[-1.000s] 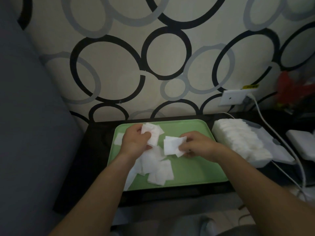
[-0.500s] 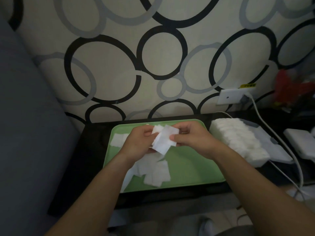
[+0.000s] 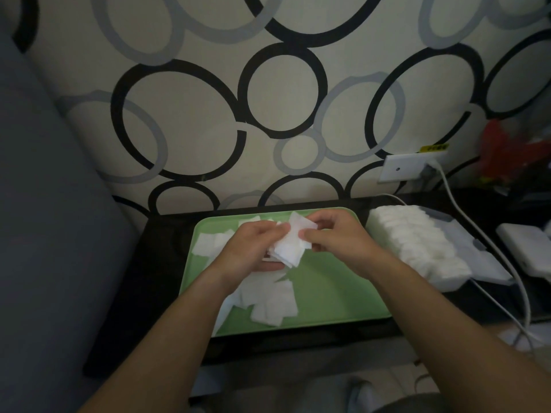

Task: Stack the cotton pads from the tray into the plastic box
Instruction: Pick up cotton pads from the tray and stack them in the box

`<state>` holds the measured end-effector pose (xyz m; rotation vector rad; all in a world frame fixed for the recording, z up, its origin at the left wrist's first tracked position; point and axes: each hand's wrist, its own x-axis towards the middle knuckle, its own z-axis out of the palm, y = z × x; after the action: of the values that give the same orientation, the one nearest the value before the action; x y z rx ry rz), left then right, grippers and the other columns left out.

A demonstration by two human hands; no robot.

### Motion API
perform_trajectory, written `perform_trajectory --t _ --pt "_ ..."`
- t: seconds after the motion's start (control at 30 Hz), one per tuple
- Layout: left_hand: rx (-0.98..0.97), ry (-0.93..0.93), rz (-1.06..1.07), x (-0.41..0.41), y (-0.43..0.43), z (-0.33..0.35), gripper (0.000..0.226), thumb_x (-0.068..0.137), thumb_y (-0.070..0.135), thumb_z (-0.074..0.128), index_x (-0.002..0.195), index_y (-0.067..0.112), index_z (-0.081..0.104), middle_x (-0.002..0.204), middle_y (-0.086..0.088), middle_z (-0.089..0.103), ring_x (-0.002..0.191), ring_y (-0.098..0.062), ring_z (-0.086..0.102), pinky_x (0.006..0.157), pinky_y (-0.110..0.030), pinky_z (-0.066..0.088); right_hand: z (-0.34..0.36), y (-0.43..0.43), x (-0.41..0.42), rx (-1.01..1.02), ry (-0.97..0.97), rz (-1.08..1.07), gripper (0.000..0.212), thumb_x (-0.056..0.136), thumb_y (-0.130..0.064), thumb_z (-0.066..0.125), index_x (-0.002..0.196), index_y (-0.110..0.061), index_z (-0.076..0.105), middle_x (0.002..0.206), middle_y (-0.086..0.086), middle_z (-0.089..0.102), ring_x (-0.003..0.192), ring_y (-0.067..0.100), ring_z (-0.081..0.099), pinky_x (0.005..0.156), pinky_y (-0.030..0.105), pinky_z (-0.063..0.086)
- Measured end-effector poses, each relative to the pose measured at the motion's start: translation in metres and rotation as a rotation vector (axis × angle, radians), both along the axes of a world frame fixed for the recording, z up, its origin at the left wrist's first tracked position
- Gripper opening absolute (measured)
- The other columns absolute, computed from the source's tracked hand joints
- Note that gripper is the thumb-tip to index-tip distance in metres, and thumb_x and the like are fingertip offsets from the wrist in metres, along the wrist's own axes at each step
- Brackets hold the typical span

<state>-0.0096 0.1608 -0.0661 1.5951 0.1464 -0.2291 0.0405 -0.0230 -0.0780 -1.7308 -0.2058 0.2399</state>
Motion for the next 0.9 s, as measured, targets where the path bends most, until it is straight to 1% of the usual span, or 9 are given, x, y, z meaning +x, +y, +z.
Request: perform_trajectory --t 0.03,0.13,0.27,0.37,0.43,0.5,0.6,0.77,0.9 --pt "0.009 -0.019 -0.027 -0.001 0.001 -0.002 0.019 0.097 0.017 0.063 0.114 0.012 0.070 0.103 -0.006 0.077 0.094 -0.019 0.074 0.078 -0.034 0.061 0.000 0.000 0.000 0.013 0.010 -0.004 0.009 0.085 -0.002 0.072 0.094 -0.003 0.072 0.084 0.013 0.069 0.064 0.013 0.062 0.062 0.026 0.052" --pt "0.025 -0.031 -0.028 0.001 0.002 -0.007 0.028 0.093 -0.002 0.064 0.119 0.009 0.065 0.105 -0.006 0.077 0.094 -0.021 0.075 0.080 -0.032 0.061 0.000 -0.002 0.001 0.025 0.001 -0.053 0.004 0.092 -0.009 0.066 0.091 -0.010 0.071 0.092 0.012 0.071 0.075 0.016 0.066 0.063 0.026 0.054" --pt "0.033 -0.034 0.003 0.003 0.006 -0.010 0.027 0.093 -0.001 0.063 0.118 0.009 0.066 0.102 -0.007 0.078 0.094 -0.021 0.075 0.075 -0.027 0.060 0.008 -0.010 0.003 0.031 -0.083 -0.108 0.008 0.095 -0.011 0.062 0.095 -0.009 0.069 0.101 0.008 0.072 0.089 0.022 0.069 0.077 0.034 0.060" --pt "0.052 -0.040 -0.007 0.003 0.006 -0.010 0.026 0.094 0.000 0.063 0.118 0.010 0.066 0.101 -0.006 0.078 0.093 -0.021 0.075 0.076 -0.028 0.060 0.018 -0.019 0.000 0.060 -0.060 0.061 0.007 0.093 -0.006 0.064 0.096 -0.007 0.071 0.098 0.012 0.071 0.086 0.020 0.067 0.078 0.036 0.058" --pt "0.056 -0.041 -0.033 0.002 0.003 -0.007 0.027 0.093 0.000 0.065 0.118 0.011 0.066 0.103 -0.006 0.078 0.094 -0.021 0.075 0.080 -0.030 0.061 0.022 -0.024 -0.004 -0.029 -0.063 0.180 0.010 0.088 -0.005 0.070 0.097 -0.007 0.073 0.094 0.008 0.072 0.084 0.018 0.068 0.075 0.034 0.058" --pt "0.061 -0.041 -0.091 0.000 0.000 -0.006 0.029 0.091 0.004 0.069 0.119 0.012 0.068 0.105 -0.005 0.077 0.098 -0.020 0.074 0.086 -0.033 0.060 0.027 -0.024 -0.007 -0.137 -0.093 0.230 0.015 0.082 -0.005 0.076 0.097 -0.009 0.075 0.092 0.010 0.074 0.082 0.018 0.070 0.071 0.030 0.058" --pt "0.090 -0.042 -0.151 -0.002 -0.005 -0.004 0.033 0.090 0.003 0.070 0.121 0.012 0.069 0.107 -0.006 0.077 0.102 -0.021 0.073 0.088 -0.034 0.060 0.032 -0.022 -0.009 -0.234 -0.119 0.195 0.023 0.074 -0.006 0.083 0.094 -0.013 0.074 0.083 0.012 0.075 0.075 0.021 0.072 0.066 0.030 0.058" --pt "0.086 -0.042 -0.182 -0.002 -0.011 -0.003 0.034 0.091 0.000 0.067 0.123 0.010 0.068 0.107 -0.004 0.077 0.098 -0.017 0.074 0.080 -0.027 0.060 0.034 -0.024 -0.008 -0.370 -0.156 0.142 0.032 0.066 -0.011 0.090 0.092 -0.016 0.072 0.074 0.007 0.074 0.065 0.020 0.068 0.065 0.034 0.057" --pt "0.094 -0.038 -0.210 -0.002 -0.017 -0.002 0.032 0.093 -0.001 0.062 0.123 0.009 0.067 0.106 -0.004 0.076 0.090 -0.009 0.073 0.073 -0.021 0.058 0.033 -0.029 -0.007 -0.439 -0.171 0.117 0.041 0.064 -0.015 0.092 0.098 -0.023 0.070 0.074 0.002 0.073 0.068 0.022 0.071 0.062 0.031 0.058"
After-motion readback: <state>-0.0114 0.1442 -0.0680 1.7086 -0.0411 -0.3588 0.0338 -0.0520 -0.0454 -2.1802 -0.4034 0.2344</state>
